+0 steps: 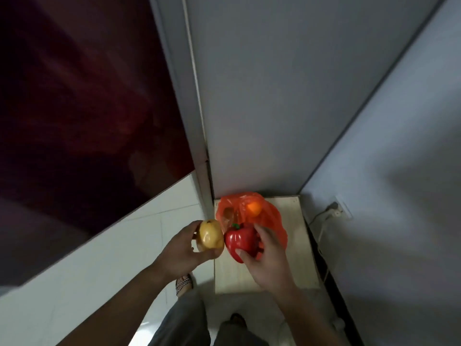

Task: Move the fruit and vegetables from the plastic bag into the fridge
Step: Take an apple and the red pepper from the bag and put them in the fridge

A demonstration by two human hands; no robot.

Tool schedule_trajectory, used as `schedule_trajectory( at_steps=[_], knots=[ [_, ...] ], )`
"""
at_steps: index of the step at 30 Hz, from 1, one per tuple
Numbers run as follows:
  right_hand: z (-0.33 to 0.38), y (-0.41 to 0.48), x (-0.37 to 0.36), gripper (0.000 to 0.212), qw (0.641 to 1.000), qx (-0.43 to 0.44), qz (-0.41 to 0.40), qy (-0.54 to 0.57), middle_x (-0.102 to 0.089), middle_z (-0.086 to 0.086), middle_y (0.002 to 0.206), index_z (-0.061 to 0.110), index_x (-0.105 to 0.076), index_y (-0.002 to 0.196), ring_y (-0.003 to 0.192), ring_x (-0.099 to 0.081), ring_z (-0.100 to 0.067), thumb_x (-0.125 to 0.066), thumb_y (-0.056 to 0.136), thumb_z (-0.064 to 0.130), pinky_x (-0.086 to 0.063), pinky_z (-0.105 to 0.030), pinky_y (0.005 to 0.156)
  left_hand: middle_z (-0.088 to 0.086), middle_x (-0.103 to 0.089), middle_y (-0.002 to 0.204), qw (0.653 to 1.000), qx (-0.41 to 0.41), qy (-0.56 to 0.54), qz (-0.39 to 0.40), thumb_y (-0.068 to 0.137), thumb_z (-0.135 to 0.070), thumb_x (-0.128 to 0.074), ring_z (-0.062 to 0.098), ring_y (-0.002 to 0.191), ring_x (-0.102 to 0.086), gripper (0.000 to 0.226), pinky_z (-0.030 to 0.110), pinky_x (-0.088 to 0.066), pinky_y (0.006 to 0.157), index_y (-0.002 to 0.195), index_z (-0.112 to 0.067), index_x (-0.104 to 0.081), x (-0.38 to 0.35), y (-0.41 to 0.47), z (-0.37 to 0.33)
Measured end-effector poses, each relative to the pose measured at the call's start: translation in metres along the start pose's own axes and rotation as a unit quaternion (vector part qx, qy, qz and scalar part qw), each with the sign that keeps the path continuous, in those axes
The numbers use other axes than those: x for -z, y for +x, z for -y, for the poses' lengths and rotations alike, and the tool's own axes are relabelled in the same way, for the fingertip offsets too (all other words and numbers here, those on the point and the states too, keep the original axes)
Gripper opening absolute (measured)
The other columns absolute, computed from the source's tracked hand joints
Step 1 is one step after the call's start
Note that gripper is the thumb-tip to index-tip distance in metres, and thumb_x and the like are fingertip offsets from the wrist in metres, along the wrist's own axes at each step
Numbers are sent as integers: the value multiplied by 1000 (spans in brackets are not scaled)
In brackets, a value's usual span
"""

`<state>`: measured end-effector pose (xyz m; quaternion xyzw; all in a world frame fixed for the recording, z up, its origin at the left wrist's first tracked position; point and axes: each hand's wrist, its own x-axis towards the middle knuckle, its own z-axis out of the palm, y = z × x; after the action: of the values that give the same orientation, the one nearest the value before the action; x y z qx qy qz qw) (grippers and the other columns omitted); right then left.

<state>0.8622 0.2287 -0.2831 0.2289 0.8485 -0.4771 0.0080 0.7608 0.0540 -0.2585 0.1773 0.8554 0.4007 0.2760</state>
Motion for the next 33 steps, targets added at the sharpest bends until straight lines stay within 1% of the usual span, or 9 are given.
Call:
schedule_trajectory(
  at_steps=[4, 7, 13, 16, 19, 24, 27, 31, 33],
  knots=[
    [11, -16, -9, 70, 998, 41, 56, -1, -41, 14, 132, 35, -35, 135, 125, -43, -13, -73, 77, 32, -40, -38, 105, -30, -46, 104, 996, 50, -23, -64, 69, -37, -79, 2, 98, -50, 60, 10, -41, 72, 115, -39, -40, -6, -54, 13],
    [27, -27, -31, 68, 990, 65, 124, -6, -41, 16, 130, 36, -37, 133, 122, -47, -15, -74, 76, 32, -45, -40, 101, -20, -47, 110, 985, 101, -42, -130, 69, -35, -79, 8, 105, -48, 62, 17, -42, 81, 117, -37, -39, 3, -97, 26],
    [74, -49, -83, 66, 955, 165, 248, 0, -43, 15, 127, 37, -43, 127, 115, -49, -9, -77, 72, 25, -49, -31, 95, -12, -48, 117, 934, 217, -97, -266, 67, -36, -80, 13, 107, -51, 66, 27, -49, 88, 119, -36, -40, 23, -196, 53],
    [103, -62, -109, 66, 930, 220, 294, 9, -41, 21, 123, 41, -41, 124, 112, -48, -4, -78, 72, 23, -47, -17, 88, -13, -49, 117, 909, 240, -122, -319, 68, -39, -79, 11, 105, -53, 63, 23, -50, 83, 116, -41, -38, 32, -238, 68],
    [130, -76, -136, 67, 909, 251, 333, 14, -41, 20, 126, 39, -41, 127, 114, -47, -3, -77, 73, 24, -47, -17, 90, -17, -45, 118, 890, 250, -116, -365, 69, -42, -77, 10, 106, -50, 65, 19, -46, 80, 120, -41, -37, 42, -270, 81],
    [168, -99, -192, 65, 879, 278, 387, 15, -42, 20, 128, 44, -40, 123, 116, -46, 0, -77, 73, 24, -48, -20, 93, -21, -45, 116, 863, 253, -109, -423, 67, -48, -76, 2, 100, -51, 65, 12, -43, 75, 118, -44, -38, 69, -313, 116],
    [192, -114, -236, 64, 872, 280, 401, 15, -42, 23, 125, 51, -39, 115, 113, -46, 5, -77, 73, 22, -48, -17, 90, -19, -48, 117, 848, 259, -132, -444, 69, -51, -73, 0, 100, -51, 60, 14, -44, 78, 118, -44, -40, 91, -334, 149],
    [225, -132, -306, 63, 871, 275, 406, -6, -43, 20, 125, 46, -40, 120, 113, -48, 2, -76, 73, 24, -48, -21, 92, -18, -49, 120, 841, 262, -168, -442, 56, -71, -63, 3, 105, -53, 79, 21, -48, 85, 125, -37, -44, 135, -364, 208],
    [246, -142, -344, 63, 878, 267, 398, -10, -44, 20, 125, 43, -41, 121, 113, -48, 0, -77, 73, 24, -48, -23, 93, -18, -49, 120, 846, 253, -179, -434, 53, -71, -63, 2, 106, -53, 80, 23, -48, 86, 124, -39, -44, 168, -381, 240]
  ],
)
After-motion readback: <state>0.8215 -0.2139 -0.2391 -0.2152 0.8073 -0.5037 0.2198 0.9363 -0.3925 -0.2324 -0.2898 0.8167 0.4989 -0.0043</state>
